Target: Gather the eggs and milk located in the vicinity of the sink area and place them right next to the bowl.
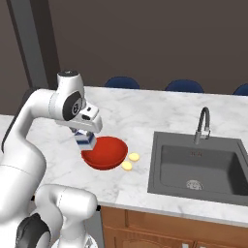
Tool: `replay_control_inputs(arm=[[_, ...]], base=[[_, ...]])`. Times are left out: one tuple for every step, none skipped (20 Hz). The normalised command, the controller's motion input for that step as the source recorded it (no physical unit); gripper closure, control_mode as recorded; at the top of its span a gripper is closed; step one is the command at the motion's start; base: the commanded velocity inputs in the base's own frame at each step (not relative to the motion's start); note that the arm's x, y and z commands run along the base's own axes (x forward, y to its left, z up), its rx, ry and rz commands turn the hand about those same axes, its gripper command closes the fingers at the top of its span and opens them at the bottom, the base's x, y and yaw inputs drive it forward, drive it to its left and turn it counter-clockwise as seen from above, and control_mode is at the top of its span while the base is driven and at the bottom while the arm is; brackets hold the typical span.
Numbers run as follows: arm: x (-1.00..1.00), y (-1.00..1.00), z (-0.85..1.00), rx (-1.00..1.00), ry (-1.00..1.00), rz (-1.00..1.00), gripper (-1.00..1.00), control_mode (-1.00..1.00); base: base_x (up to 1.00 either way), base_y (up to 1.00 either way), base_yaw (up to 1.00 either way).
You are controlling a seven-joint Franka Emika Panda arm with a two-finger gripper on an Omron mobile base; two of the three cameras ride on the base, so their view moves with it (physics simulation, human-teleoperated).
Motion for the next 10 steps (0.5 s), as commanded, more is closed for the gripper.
replay_control_inputs(arm=[[0.00,0.00,0.00,0.00,0.00,0.00,1.00,1.00],[0.04,0.07,0.00,0.00,0.07,0.00,1.00,-1.00],[0.06,0.08,0.00,-0.01,0.07,0.00,1.00,-1.00],[0.07,0.06,0.00,-0.01,0.06,0.00,1.00,-1.00],[0.08,0.05,0.00,-0.01,0.04,0.00,1.00,-1.00],[0.06,0.04,0.00,-0.01,0.03,0.00,1.00,-1.00],[0.02,0.04,0.00,0.00,0.00,0.00,1.00,-1.00],[0.00,0.05,0.00,0.00,0.00,0.00,1.00,-1.00],[0.01,0.03,0.00,0.00,0.00,0.00,1.00,-1.00],[0.00,0.06,0.00,0.00,0.00,0.00,1.00,-1.00]], base=[[0.05,0.08,0.00],[0.00,0.00,0.00],[0.00,0.00,0.00],[0.00,0.00,0.00],[0.00,0.00,0.00],[0.00,0.00,0.00],[0.00,0.00,0.00],[0.00,0.00,0.00],[0.00,0.00,0.00],[0.00,0.00,0.00]])
